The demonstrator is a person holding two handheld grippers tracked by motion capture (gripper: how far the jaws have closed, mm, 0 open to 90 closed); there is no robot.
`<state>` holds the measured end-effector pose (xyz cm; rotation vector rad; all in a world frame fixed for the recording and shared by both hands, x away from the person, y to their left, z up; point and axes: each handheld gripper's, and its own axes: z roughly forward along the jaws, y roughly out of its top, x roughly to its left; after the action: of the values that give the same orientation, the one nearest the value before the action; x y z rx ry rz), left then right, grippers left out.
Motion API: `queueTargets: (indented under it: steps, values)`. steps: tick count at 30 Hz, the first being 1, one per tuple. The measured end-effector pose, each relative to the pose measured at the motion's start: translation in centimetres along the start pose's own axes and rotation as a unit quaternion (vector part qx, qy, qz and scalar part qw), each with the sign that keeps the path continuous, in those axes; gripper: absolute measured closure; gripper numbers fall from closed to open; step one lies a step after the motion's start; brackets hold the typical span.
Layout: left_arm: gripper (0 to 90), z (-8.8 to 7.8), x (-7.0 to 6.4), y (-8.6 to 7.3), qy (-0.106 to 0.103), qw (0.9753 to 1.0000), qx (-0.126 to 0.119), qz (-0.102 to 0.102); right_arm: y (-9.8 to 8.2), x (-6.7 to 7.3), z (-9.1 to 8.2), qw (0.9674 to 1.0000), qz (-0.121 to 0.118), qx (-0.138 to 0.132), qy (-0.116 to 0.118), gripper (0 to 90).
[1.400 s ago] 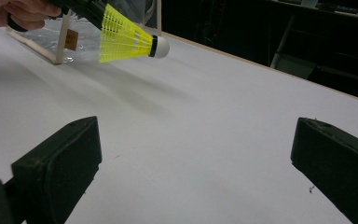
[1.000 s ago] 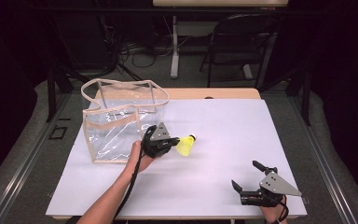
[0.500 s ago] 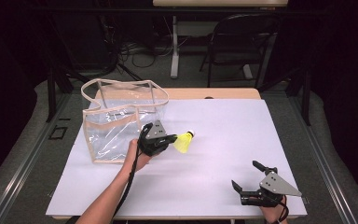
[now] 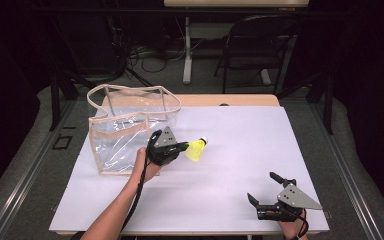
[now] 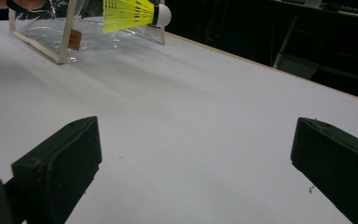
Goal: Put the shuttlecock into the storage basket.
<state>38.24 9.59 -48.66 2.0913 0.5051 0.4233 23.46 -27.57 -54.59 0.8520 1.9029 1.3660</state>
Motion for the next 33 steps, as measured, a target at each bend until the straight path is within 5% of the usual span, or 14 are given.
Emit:
queueTargets:
  steps: [33]
  values:
    - [89.8,-0.82,0.56,0.91,0.017,0.9997,-0.017,-0.002,-0.07,0.01,0.13,1.0,0.002,0.005,0.002,1.4]
